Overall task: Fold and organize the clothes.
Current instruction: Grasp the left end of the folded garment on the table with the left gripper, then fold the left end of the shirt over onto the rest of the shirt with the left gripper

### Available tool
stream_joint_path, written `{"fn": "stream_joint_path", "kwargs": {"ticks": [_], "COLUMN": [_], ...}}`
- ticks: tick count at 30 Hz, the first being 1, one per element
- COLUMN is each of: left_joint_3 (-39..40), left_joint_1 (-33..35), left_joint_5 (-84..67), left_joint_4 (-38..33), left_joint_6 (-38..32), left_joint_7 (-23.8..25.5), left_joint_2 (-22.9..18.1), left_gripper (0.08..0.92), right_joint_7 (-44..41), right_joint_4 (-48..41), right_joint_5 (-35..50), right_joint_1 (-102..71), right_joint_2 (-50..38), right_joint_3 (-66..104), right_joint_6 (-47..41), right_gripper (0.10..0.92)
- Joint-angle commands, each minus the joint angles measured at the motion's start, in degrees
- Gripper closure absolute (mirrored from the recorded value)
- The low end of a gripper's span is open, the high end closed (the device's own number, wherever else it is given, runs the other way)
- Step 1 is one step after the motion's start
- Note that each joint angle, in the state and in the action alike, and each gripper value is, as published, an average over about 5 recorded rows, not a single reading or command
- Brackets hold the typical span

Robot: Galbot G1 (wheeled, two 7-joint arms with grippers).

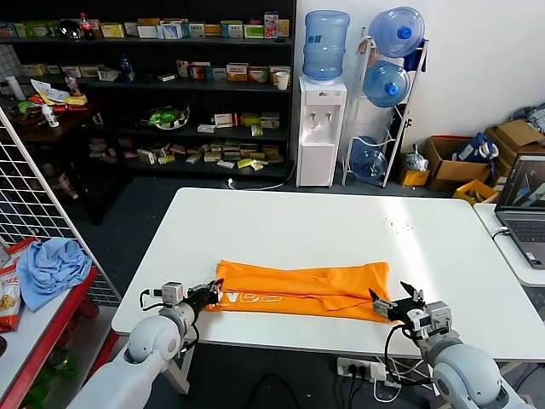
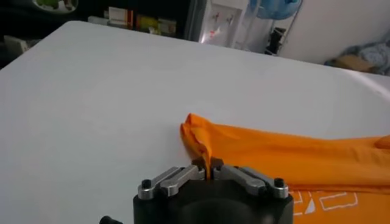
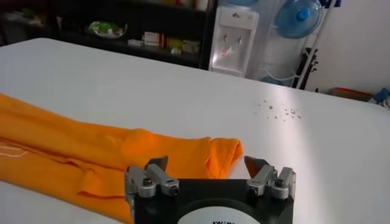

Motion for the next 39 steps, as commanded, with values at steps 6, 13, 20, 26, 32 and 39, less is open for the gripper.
{"fn": "stream_joint_path", "kwargs": {"ticks": [6,13,20,26,32,39], "left_joint_3": [-6.6,-10.5,-9.6,-5.1,1.3,8.4], "left_joint_1": [0.1,0.2,1.1,3.8,3.9,-0.9], "left_joint_5": [-1.0,-0.2,0.1,-2.6,-5.5,-5.1], "left_joint_4": [1.2,2.6,-3.6,-13.8,-19.3,-16.4], "left_joint_6": [-0.5,-2.2,-2.4,-1.0,0.2,-1.1], "left_joint_7": [-1.1,-2.0,-4.0,-7.1,-11.0,-12.4], "left_joint_2": [11.0,17.2,15.6,10.2,4.8,-2.1], "left_gripper": [0.875,0.875,0.875,0.875,0.875,0.875], "right_joint_7": [1.1,1.8,2.5,3.1,3.4,3.6], "right_joint_4": [-0.9,-1.7,-2.8,-3.8,-4.5,-5.1], "right_joint_5": [-2.6,-4.9,-6.3,-7.9,-8.9,-9.7], "right_joint_1": [0.4,1.3,1.1,0.8,1.0,0.8], "right_joint_2": [1.1,2.3,3.0,3.4,4.0,5.4], "right_joint_3": [-0.1,-0.4,-0.4,0.0,0.8,1.6], "right_joint_6": [3.4,6.7,8.9,10.6,11.3,11.4], "right_gripper": [0.203,0.203,0.203,0.203,0.203,0.203]}}
